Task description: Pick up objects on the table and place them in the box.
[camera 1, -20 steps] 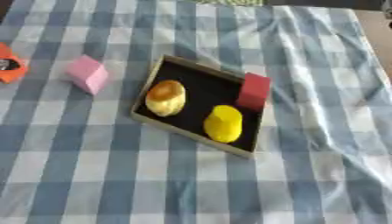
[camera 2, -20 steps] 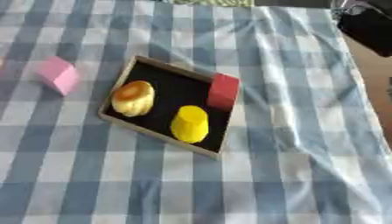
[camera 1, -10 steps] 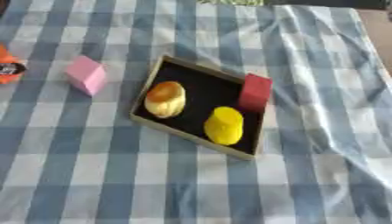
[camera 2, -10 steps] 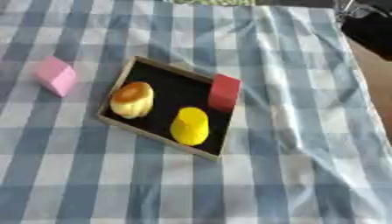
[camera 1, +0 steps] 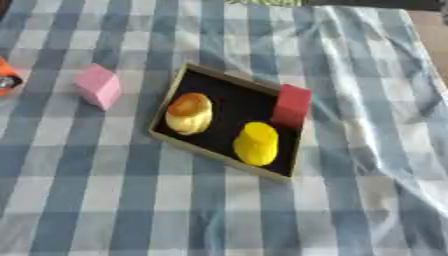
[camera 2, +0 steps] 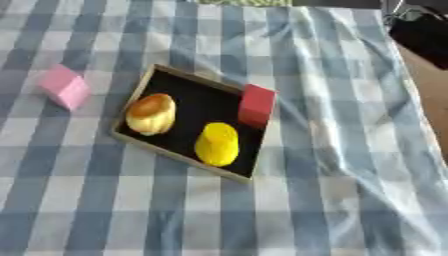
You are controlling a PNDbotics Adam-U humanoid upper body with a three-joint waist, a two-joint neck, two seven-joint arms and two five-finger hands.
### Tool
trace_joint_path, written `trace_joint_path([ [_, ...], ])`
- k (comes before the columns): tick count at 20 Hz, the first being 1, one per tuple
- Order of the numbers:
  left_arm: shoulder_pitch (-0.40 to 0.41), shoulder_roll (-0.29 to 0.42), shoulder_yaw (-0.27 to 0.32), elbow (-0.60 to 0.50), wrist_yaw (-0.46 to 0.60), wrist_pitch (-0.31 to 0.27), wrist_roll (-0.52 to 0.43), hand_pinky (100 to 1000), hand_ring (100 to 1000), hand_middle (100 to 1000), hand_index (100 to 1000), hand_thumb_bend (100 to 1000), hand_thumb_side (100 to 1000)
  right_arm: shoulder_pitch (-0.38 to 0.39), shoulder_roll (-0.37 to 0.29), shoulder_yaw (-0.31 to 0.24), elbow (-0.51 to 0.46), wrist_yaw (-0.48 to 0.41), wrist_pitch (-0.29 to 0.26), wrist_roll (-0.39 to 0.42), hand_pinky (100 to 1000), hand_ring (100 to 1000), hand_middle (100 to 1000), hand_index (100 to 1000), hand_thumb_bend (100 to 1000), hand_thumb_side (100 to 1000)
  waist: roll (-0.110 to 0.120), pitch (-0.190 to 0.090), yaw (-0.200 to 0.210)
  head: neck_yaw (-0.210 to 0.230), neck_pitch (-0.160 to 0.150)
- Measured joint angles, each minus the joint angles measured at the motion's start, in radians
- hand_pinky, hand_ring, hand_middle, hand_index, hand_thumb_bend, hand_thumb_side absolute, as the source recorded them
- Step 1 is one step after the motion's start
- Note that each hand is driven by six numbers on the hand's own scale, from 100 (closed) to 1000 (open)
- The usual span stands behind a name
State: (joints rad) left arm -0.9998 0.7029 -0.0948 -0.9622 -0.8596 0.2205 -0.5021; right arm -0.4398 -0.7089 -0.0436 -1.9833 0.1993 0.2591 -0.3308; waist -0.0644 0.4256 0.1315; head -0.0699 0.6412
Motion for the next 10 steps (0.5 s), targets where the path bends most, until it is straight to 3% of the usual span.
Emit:
trace_joint_path([
  [10,-0.004,0.0,-0.001,-0.021,0.012,-0.001,-0.013,871,795,685,567,350,119,0.002,0.001,0.0,0.0,-0.002,0.001,-0.001,803,750,554,708,228,347,0.0,-0.001,0.001,-0.002,0.006],
])
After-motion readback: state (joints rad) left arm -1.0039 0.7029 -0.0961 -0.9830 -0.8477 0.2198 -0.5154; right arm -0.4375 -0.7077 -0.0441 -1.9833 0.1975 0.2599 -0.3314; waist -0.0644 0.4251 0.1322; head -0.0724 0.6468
